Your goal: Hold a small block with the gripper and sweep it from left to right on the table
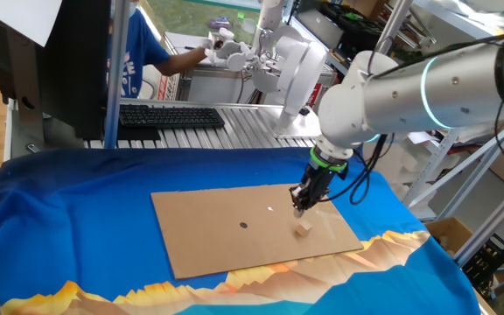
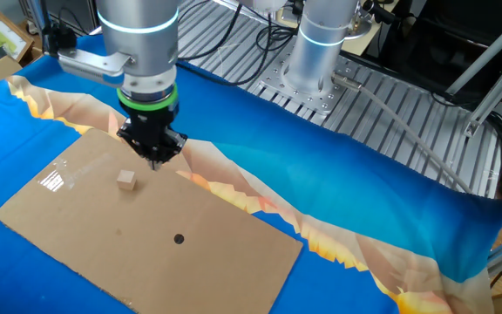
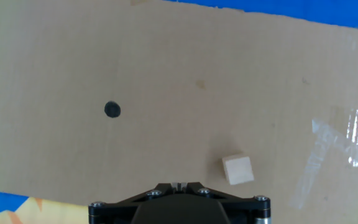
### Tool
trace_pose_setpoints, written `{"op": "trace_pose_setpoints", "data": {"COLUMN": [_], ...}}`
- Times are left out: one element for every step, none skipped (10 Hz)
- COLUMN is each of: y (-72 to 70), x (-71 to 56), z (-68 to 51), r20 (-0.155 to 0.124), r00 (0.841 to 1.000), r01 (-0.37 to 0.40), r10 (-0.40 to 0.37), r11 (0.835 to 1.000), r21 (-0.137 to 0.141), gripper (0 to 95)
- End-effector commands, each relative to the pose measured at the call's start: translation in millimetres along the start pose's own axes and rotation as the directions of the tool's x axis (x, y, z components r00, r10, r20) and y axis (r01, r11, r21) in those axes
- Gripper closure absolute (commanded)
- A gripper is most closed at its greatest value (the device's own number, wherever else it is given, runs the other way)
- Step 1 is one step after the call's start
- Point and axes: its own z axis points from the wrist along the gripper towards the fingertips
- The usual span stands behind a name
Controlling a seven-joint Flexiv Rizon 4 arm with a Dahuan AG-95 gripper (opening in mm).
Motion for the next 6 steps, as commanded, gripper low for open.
{"op": "trace_pose_setpoints", "data": {"y": [0.2, 0.2, 0.2, 0.2, 0.2, 0.2], "x": [1.4, 1.4, 1.4, 1.4, 1.4, 1.4], "z": [-0.3, -0.3, -0.3, -0.3, -0.3, -0.3], "r20": [-0.006, -0.012, -0.025, -0.031, -0.05, -0.067], "r00": [1.0, 1.0, 0.999, 0.999, 0.998, 0.997], "r01": [0.011, 0.018, 0.03, 0.038, 0.031, 0.029], "r10": [-0.011, -0.018, -0.03, -0.038, -0.032, -0.028], "r11": [1.0, 1.0, 1.0, 0.999, 0.999, 1.0], "r21": [0.001, 0.001, -0.004, -0.006, -0.007, 0.007], "gripper": [95.0, 95.0, 95.0, 95.0, 95.0, 95.0]}}
